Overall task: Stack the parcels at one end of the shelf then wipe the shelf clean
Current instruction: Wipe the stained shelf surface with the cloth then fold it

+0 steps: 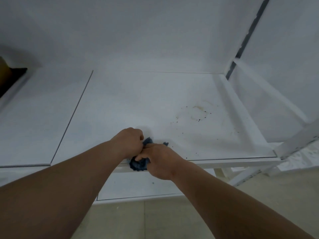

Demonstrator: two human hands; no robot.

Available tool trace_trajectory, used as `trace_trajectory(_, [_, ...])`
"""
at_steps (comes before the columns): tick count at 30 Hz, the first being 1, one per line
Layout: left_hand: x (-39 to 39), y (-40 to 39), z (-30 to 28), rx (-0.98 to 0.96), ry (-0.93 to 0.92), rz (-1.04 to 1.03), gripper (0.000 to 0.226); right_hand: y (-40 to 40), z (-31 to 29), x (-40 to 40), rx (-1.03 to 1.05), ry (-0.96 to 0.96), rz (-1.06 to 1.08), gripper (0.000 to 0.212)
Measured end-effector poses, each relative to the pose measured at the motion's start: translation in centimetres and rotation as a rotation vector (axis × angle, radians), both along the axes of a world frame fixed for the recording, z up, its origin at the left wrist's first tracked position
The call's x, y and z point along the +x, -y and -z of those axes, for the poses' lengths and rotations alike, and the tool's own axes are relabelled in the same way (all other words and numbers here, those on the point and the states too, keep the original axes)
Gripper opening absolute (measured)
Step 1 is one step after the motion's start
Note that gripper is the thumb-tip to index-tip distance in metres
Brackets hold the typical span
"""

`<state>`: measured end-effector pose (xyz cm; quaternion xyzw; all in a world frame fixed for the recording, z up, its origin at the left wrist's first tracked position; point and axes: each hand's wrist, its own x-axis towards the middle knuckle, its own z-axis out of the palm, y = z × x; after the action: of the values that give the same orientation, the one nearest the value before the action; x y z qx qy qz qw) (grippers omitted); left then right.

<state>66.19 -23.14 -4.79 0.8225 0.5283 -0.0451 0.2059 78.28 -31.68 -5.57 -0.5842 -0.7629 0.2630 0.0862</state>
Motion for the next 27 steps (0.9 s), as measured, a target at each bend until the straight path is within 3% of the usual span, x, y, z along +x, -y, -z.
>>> trace_trajectory(5, [2.6,1.0,-0.1,-0.034,-0.014,0.046,0.04,1.5,-0.8,3.4,-0.04,0.006,0.048,0.039])
trace_trajectory(11, [4.5,2.1,-0.4,-0.021,-0.035,0.054,0.037,2.6,-2.3,7.3,-0.097,0.176,0.107,0.038])
trace_trajectory(16, [5.2,2.7,-1.6,-0.049,0.068,-0.044,0.029,1.0,-4.0,9.7,-0.16,-0.024,0.332,0.035])
trace_trajectory(18, [5.3,2.8,-2.0,-0.161,0.278,-0.179,0.027,0.3,-4.5,9.9,-0.137,-0.172,0.429,0.035])
trace_trajectory(22, [5.1,3.0,-3.4,-0.629,0.73,-0.392,0.031,-0.2,-5.8,10.0,-0.142,-0.341,0.448,0.033])
trace_trajectory(24, [5.0,2.9,-3.9,-0.719,0.757,-0.353,0.028,-0.3,-6.3,10.2,-0.116,-0.267,0.4,0.032])
trace_trajectory(27, [4.9,2.7,-4.3,-0.689,0.64,-0.273,0.029,-0.6,-6.7,10.7,-0.085,-0.08,0.332,0.03])
